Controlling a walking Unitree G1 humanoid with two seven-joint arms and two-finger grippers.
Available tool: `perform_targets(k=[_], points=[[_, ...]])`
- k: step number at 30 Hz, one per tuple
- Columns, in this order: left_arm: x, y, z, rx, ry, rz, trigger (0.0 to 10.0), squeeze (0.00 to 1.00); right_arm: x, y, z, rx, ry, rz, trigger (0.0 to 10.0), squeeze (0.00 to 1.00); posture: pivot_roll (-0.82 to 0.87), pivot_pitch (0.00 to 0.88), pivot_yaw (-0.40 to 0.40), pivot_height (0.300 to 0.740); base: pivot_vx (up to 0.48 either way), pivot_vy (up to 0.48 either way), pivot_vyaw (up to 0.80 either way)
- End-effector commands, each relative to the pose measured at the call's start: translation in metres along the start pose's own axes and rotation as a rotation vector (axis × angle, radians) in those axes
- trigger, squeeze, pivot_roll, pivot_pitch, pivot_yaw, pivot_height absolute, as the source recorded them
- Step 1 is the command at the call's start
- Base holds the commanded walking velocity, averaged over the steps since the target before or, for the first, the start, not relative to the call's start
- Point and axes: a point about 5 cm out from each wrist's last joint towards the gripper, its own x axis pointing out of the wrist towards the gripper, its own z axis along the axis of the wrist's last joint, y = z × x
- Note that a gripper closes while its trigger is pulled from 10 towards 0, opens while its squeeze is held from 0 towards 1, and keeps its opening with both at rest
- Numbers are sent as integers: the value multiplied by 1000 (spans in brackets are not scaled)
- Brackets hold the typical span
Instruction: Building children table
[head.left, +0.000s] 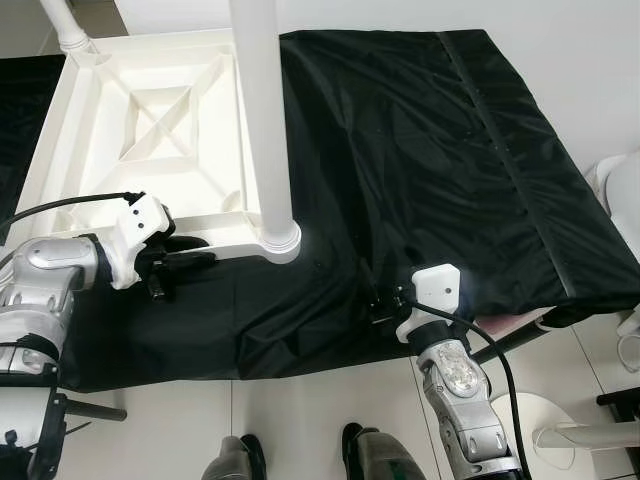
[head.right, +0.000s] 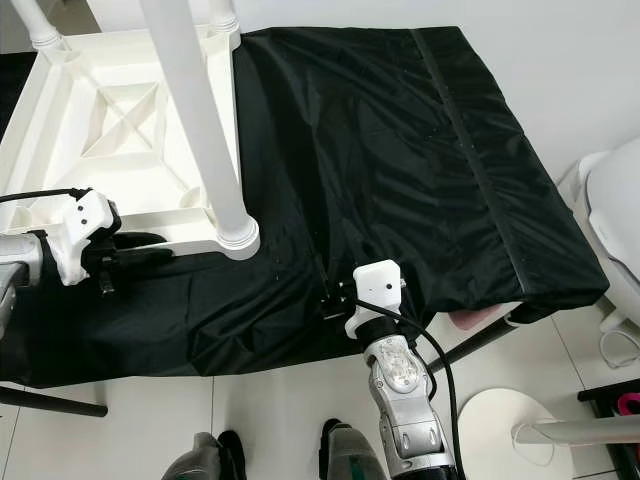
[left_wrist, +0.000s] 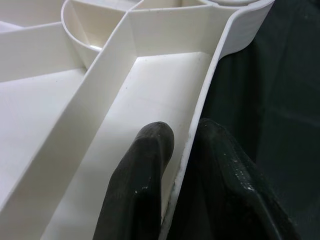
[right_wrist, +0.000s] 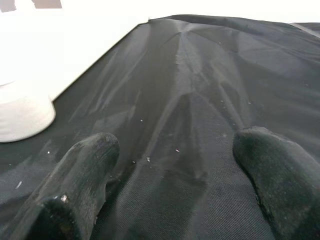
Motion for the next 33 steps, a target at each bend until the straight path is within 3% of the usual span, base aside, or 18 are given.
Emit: perform_targets(k=[1, 8, 9, 14, 15, 16, 20, 23, 25, 32, 33], points=[[-31, 3, -44, -173, 156, 213, 10000, 0, -2, 1, -4, 1, 13, 9, 10000, 0, -95, 208, 26, 740, 0, 0, 0], [-34, 7, -45, -216, 142, 268, 10000, 0, -1, 3, -4, 4, 13, 14, 10000, 0, -97, 207, 24, 740, 0, 0, 0], [-34, 7, -43, -219, 127, 257, 10000, 1000, -1, 3, -4, 4, 13, 16, 10000, 0, -97, 206, 23, 740, 0, 0, 0], [-31, 11, -36, -177, 104, 272, 10000, 1000, -2, 1, -4, 4, 15, 13, 10000, 0, -96, 208, 22, 740, 0, 0, 0], [-30, 12, -33, -175, 82, 271, 10000, 620, -2, 1, -5, 3, 16, 13, 10000, 0, -93, 208, 20, 740, 0, 0, 0], [-26, 13, -28, -168, 54, 264, 10000, 0, -2, 1, -5, 3, 16, 13, 10000, 0, -93, 207, 22, 740, 0, 0, 0], [-10, 13, -1, -164, -135, 250, 10000, 0, -2, 3, -5, 6, 15, 14, 10000, 0, -92, 209, 23, 740, 0, 0, 0], [-7, 12, 10, -148, -207, 260, 10000, 0, -2, 3, -5, 8, 15, 13, 10000, 0, -92, 210, 27, 740, 0, 0, 0], [-5, 9, 31, -128, -327, 297, 10000, 0, -2, 5, -5, 10, 15, 11, 10000, 0, -92, 210, 33, 740, 0, 0, 0], [-11, 6, 43, -128, -398, 355, 10000, 0, -3, 4, -6, 10, 16, 7, 10000, 0, -96, 210, 40, 740, 0, 0, 0], [-20, 4, 45, -135, -417, 407, 10000, 0, -3, 4, -6, 9, 15, 3, 10000, 0, -107, 209, 53, 740, 0, 0, 0]])
